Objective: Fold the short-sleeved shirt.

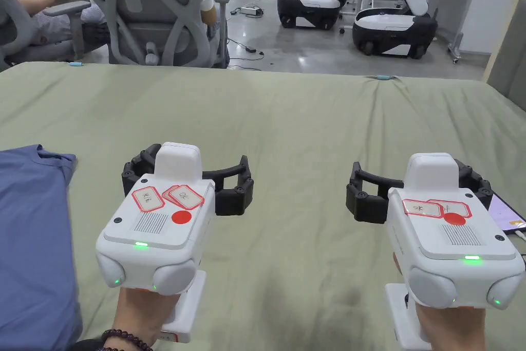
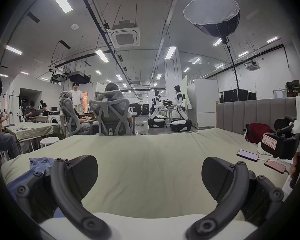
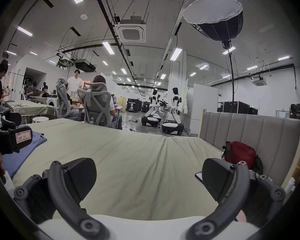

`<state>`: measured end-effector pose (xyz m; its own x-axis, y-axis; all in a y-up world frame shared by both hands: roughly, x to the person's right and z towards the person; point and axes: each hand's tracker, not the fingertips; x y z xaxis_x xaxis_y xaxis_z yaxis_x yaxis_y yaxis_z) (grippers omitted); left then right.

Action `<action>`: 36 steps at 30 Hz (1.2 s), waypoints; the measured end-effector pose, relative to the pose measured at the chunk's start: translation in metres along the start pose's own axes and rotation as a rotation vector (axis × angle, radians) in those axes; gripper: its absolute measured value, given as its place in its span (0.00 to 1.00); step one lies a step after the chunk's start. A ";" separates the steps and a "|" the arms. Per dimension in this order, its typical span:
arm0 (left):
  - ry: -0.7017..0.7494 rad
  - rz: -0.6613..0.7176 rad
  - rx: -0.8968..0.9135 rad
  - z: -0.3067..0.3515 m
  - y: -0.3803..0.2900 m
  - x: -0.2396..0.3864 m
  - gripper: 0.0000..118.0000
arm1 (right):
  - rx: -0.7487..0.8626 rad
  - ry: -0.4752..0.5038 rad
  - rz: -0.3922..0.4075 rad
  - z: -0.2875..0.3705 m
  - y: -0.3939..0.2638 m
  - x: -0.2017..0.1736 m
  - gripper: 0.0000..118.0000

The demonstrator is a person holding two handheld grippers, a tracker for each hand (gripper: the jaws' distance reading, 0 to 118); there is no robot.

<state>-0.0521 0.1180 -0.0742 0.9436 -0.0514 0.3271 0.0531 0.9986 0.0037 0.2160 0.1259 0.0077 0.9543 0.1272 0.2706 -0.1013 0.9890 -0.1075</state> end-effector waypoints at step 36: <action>-0.007 -0.007 0.001 -0.002 0.001 0.003 1.00 | -0.008 0.000 -0.002 -0.001 -0.003 0.004 1.00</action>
<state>-0.0487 0.1189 -0.0746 0.9410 -0.0581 0.3334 0.0590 0.9982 0.0073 0.2202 0.1230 0.0080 0.9546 0.1250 0.2706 -0.0969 0.9886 -0.1149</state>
